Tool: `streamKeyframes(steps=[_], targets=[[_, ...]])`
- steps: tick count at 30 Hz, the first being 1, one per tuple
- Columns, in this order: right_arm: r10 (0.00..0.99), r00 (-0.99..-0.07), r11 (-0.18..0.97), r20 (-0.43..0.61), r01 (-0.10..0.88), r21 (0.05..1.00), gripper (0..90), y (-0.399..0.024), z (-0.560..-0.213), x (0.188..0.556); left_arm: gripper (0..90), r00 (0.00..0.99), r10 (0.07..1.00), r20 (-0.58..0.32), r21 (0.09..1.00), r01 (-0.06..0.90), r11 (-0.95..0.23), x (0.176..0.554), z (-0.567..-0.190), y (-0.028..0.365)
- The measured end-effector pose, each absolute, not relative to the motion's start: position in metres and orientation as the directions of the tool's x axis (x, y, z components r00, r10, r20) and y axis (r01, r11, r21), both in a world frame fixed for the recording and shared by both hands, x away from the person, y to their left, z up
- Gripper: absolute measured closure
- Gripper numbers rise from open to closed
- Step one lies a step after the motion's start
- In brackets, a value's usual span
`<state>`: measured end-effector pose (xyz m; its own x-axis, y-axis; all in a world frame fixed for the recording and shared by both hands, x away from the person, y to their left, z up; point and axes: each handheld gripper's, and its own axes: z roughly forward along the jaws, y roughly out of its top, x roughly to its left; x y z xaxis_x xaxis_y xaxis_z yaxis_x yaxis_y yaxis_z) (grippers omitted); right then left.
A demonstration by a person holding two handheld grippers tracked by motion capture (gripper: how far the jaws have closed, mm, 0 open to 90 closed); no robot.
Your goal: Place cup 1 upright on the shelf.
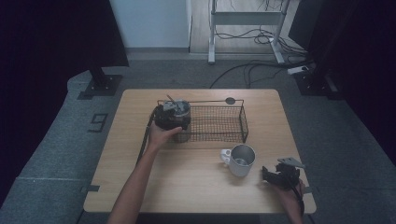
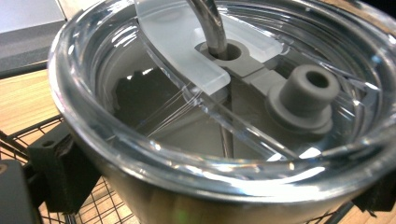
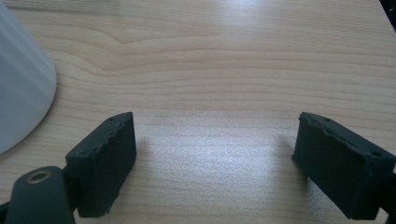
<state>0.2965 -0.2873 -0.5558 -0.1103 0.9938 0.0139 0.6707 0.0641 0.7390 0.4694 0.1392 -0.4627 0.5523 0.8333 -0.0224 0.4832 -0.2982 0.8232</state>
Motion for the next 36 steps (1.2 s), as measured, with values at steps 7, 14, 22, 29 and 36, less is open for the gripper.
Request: streamKeyframes(steps=[7,14,22,29,36], targets=[[0.994,-0.110,0.064,0.014,0.671,0.739,12.6,-0.287,-0.556,0.296,3.6,0.549,0.835,-0.029,0.829,0.480,-0.287,0.468,-0.464,0.141],[0.994,-0.110,0.064,0.014,0.671,0.739,12.6,-0.287,-0.556,0.296,3.0,0.536,0.843,-0.047,0.833,0.487,-0.263,0.466,-0.465,0.142],[0.994,-0.110,0.064,0.014,0.671,0.739,12.6,-0.287,-0.556,0.296,0.0,0.534,0.843,-0.070,0.843,0.484,-0.236,0.462,-0.461,0.144],[0.994,-0.110,0.065,0.013,0.671,0.739,12.6,-0.287,-0.556,0.296,0.0,0.526,0.848,-0.068,0.852,0.473,-0.225,0.454,-0.455,0.149],[0.994,-0.110,0.064,0.013,0.671,0.739,12.7,-0.287,-0.556,0.296,0.0,0.536,0.841,-0.070,0.859,0.461,-0.222,0.447,-0.451,0.152]])
